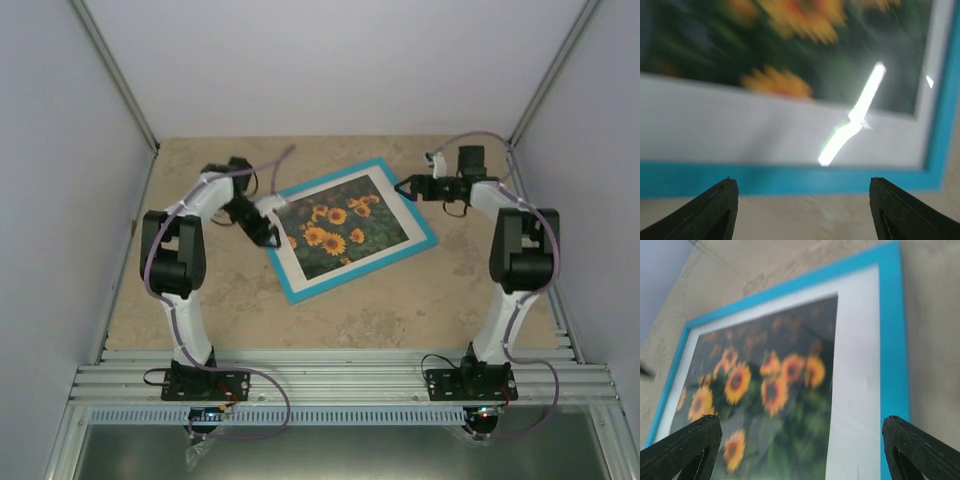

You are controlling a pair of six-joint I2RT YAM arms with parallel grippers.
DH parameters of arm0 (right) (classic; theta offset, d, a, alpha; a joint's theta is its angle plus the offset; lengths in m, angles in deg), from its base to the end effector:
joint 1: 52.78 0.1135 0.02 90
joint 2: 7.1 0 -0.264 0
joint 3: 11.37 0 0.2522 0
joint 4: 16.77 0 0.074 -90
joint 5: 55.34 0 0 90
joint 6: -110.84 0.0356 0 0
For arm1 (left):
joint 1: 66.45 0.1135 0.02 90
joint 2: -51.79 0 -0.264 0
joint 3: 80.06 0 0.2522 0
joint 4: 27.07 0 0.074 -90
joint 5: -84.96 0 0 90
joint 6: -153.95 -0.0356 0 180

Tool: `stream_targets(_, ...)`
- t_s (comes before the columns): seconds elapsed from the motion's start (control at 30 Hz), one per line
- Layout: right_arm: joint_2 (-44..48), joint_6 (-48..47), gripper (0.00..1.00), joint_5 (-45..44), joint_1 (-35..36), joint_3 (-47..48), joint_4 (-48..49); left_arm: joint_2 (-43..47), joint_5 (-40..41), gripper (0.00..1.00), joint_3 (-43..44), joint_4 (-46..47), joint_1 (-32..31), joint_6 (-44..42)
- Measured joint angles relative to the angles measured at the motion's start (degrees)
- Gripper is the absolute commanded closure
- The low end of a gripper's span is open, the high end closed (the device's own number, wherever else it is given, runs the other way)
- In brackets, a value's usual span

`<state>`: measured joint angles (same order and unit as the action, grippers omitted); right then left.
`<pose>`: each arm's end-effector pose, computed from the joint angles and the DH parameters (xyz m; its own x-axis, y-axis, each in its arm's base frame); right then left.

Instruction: Put the photo into the frame

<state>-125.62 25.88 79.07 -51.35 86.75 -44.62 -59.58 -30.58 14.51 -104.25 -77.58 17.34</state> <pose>0.4479 0.0361 0.1834 -0.7854 0.0432 -0.6174 -0.4163 0.7014 0.5786 0.3407 -0.0827 0.1806 -0.5672 0.7798 -0.2649 0.8108 0.4722 -0.3459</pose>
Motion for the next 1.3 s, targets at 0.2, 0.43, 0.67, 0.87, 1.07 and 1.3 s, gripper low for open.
stream_targets(0.2, 18.53, 0.13, 0.09, 0.26, -4.81, -22.21, -2.45, -7.98, -2.82, 0.21, 19.28, 8.59, 4.57, 9.64)
stream_targets(0.43, 26.93, 0.74, 0.03, 2.64, -3.98, -37.94, -4.5, -20.35, -1.29, 0.2, 32.28, 13.44, 4.26, 18.23)
stream_targets(0.67, 19.78, -4.0, 0.04, 8.68, -4.0, -38.71, -7.56, -26.29, -0.9, 0.23, 34.77, 12.59, 4.28, 20.06)
stream_targets(0.87, 7.04, -6.36, 0.04, 17.14, -4.04, -26.03, -11.85, -17.62, -1.25, 0.25, 19.41, 13.9, 4.63, 13.38)
stream_targets(1.07, -0.39, -4.87, 0.04, 17.35, -3.61, -14.99, -10.29, -4.31, -3.32, 0.25, -1.33, 10.64, 3.93, 7.69)
stream_targets(1.3, -2.43, -4.42, 0.03, 16.28, -2.4, -11.87, -8.22, 3.98, -4.98, 0.25, -13.9, 10.45, 1.49, 6.38)
